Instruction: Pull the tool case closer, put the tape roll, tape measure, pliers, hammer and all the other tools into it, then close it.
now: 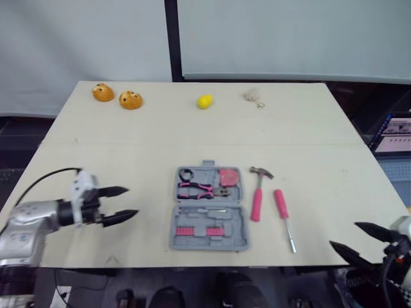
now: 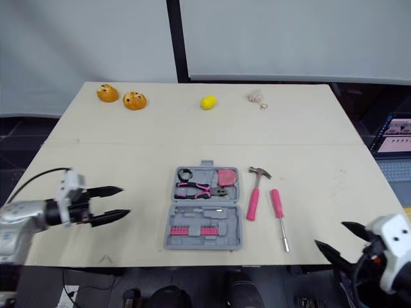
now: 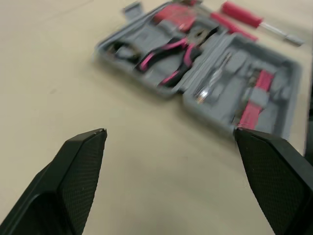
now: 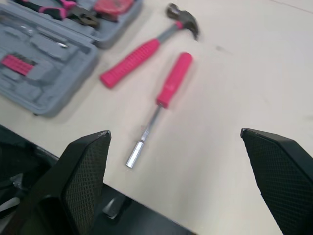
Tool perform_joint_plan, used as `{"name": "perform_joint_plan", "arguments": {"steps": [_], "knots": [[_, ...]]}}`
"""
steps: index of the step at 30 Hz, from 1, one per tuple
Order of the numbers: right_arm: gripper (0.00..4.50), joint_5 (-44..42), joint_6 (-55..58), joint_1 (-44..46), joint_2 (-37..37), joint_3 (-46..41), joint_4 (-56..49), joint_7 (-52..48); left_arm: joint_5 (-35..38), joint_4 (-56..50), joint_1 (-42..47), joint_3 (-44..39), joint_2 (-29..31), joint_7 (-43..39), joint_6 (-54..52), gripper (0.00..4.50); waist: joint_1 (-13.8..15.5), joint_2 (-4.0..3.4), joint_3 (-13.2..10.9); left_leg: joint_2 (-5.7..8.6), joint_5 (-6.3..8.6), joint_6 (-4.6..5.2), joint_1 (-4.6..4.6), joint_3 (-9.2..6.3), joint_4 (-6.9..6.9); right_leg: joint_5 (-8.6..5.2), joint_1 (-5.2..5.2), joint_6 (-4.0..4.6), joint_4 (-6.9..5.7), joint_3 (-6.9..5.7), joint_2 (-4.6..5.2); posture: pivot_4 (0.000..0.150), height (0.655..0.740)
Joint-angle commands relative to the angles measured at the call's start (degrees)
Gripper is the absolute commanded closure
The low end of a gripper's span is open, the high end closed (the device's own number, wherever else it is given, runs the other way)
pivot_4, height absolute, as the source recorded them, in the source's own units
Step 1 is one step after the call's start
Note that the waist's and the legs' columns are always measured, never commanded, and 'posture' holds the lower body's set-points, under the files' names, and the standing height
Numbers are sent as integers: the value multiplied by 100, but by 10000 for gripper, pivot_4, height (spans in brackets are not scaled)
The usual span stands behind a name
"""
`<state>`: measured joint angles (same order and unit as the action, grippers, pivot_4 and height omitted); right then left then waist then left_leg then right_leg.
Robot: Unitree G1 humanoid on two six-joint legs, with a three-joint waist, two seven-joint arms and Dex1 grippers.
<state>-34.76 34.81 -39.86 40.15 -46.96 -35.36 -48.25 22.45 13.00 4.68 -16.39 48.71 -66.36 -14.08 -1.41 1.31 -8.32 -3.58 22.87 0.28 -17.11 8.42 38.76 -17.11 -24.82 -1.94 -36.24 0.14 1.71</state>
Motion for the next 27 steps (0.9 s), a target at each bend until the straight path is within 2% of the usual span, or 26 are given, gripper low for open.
{"name": "perform_joint_plan", "arguments": {"steps": [1, 3, 7, 9, 14, 17, 20, 24, 27], "knots": [[0, 312, -325, -33, -51, -382, 636, 39, -165, 1017, -88, -628, 394, 225, 500, 93, -7, -2, -1, 2, 0, 0, 1, 1, -14, -2, -2, 4, 7, -1, 5, 1500, 7370], [0, 409, -386, 101, -47, -386, 875, 159, -259, 1196, -97, -637, 422, 317, 735, 93, -7, -5, -3, 4, -4, -2, 4, 2, -47, -1, -3, 4, 26, -3, 7, 1500, 7370], [0, 446, -301, 367, 4, -213, 774, 295, -62, 789, -17, -570, 263, 278, 566, 93, -5, -24, -10, 10, -14, -25, -7, 4, -68, 9, -23, -13, 28, -12, 21, 1500, 7370], [0, 371, -74, 606, 33, -58, 517, 492, 109, 246, 41, -440, 192, 197, 302, 93, -10, -24, -10, 8, -17, -38, -12, 3, -73, 34, -30, -60, 26, -17, 17, 1500, 7370], [0, -67, 1093, 1749, -28, 936, -468, 1562, 703, -1502, 527, 206, 122, -30, -668, 93, -20, -22, -12, 7, -33, -65, -23, 3, -71, 40, -40, -69, 18, -11, 9, 1500, 7370], [0, -337, 1990, 2791, -318, 1688, -788, 2491, 984, -2137, 955, 626, 82, -215, -1060, 93, -53, -27, -16, 10, -44, -77, -18, 7, -71, 43, -40, -67, 7, 2, 0, 1500, 7370], [0, -373, 2796, 3659, -691, 2205, -842, 3286, 1055, -2341, 1308, 891, -8, -288, -1155, 93, -74, -37, -21, 8, -54, -90, -25, 13, -72, 40, -41, -58, -5, 15, -18, 1500, 7370], [0, -8, 3544, 4659, -1355, 2826, -556, 4303, 1133, -2462, 1812, 1230, -274, -347, -1218, 93, -70, -37, -22, 7, -70, -92, -25, 14, -63, 37, -65, -53, -24, 18, -27, 1500, 7370], [0, 442, 3686, 5397, -1800, 3202, 80, 4847, 1163, -2510, 2075, 1384, -434, -421, -1227, 93, -79, -37, -23, 8, -72, -89, -31, 17, -55, 39, -67, -55, -23, 19, -26, 1500, 7370]]}}
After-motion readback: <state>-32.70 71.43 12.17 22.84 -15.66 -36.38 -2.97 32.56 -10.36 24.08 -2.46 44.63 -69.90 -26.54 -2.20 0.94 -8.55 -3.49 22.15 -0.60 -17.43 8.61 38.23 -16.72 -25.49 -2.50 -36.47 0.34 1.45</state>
